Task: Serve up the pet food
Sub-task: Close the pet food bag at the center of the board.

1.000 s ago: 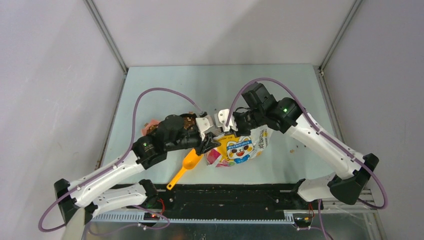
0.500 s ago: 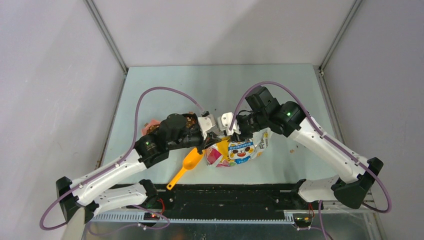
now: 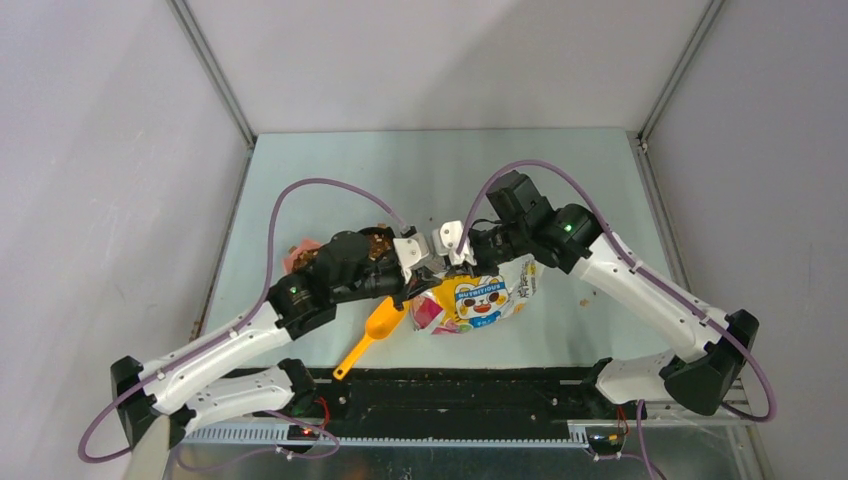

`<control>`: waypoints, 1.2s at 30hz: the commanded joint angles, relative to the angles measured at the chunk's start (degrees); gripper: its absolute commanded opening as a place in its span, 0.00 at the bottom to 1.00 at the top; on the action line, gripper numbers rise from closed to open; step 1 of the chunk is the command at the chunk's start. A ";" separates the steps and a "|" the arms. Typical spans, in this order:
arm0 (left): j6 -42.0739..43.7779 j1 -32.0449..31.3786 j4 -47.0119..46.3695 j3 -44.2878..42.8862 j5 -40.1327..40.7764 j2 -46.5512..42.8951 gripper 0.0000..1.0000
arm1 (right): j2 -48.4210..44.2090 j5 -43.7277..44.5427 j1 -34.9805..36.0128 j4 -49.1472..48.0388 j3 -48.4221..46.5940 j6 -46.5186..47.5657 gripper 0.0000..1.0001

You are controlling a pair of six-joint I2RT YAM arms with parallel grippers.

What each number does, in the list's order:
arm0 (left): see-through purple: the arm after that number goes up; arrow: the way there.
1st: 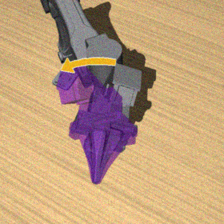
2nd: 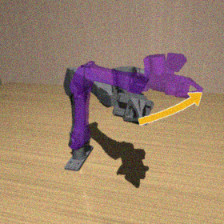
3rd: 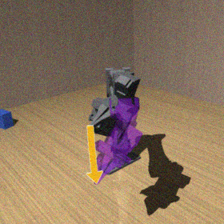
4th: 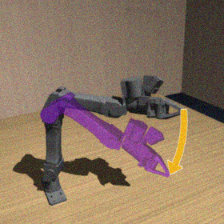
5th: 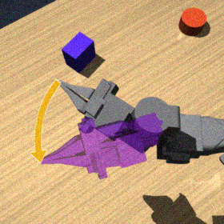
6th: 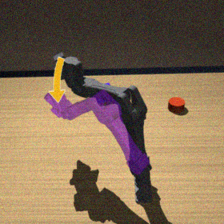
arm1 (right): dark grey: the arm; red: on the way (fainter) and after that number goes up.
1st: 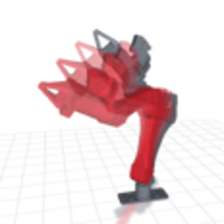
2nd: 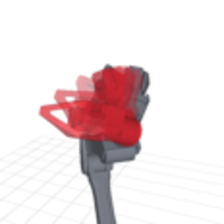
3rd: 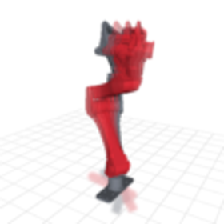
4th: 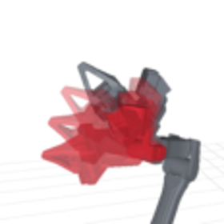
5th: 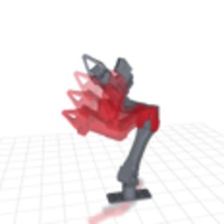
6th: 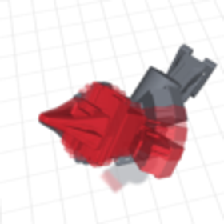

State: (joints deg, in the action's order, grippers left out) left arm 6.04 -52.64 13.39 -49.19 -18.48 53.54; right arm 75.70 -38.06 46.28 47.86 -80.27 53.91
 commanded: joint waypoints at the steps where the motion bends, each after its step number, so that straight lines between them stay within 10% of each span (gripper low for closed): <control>1: -0.26 -0.41 -6.20 0.03 -3.04 -3.22 0.00 | 0.75 -1.07 0.17 -1.76 0.41 -0.75 0.05; 6: -0.35 -0.41 -5.64 0.58 -1.20 -4.16 0.00 | -0.22 -0.16 0.07 -0.10 0.43 -0.21 0.00; 11: -0.35 -0.42 -5.21 1.55 -0.14 -5.60 0.00 | -0.91 5.02 -0.17 1.95 0.45 1.25 0.43; 14: 0.02 -0.39 -4.72 1.86 0.41 -6.47 0.00 | -1.51 6.89 -0.29 3.31 0.33 2.11 0.47; 16: 0.31 -0.41 -4.62 2.01 0.46 -6.88 0.00 | -1.86 8.14 -0.36 4.02 0.28 2.17 0.41; 19: 0.69 -0.41 -4.51 2.16 0.53 -7.32 0.00 | -1.96 8.34 -1.24 4.51 -0.46 1.04 0.01; 24: 1.11 -0.38 -3.34 1.67 1.09 -7.37 0.00 | -0.97 4.40 -3.76 9.14 -5.50 0.36 0.00; 28: 1.77 -0.38 -2.57 0.67 0.87 -7.46 0.00 | -0.73 9.38 -3.94 9.83 -5.80 0.64 0.28; 32: 3.44 -0.43 -0.44 -1.96 1.13 -6.99 0.00 | 1.50 11.70 -3.67 15.20 -8.76 0.58 0.35; 35: 5.32 -0.44 1.23 -4.64 0.43 -5.86 0.00 | 3.71 13.59 -3.40 18.25 -11.02 0.19 0.31; 36: 5.70 -0.40 1.57 -5.71 0.21 -5.62 0.00 | 4.08 14.28 -3.26 18.42 -11.34 -0.04 0.10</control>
State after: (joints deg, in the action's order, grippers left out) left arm 8.67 -52.95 15.35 -47.90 -16.03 49.23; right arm 77.67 -28.18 42.65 61.82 -88.03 54.83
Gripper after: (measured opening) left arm 0.011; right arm 0.325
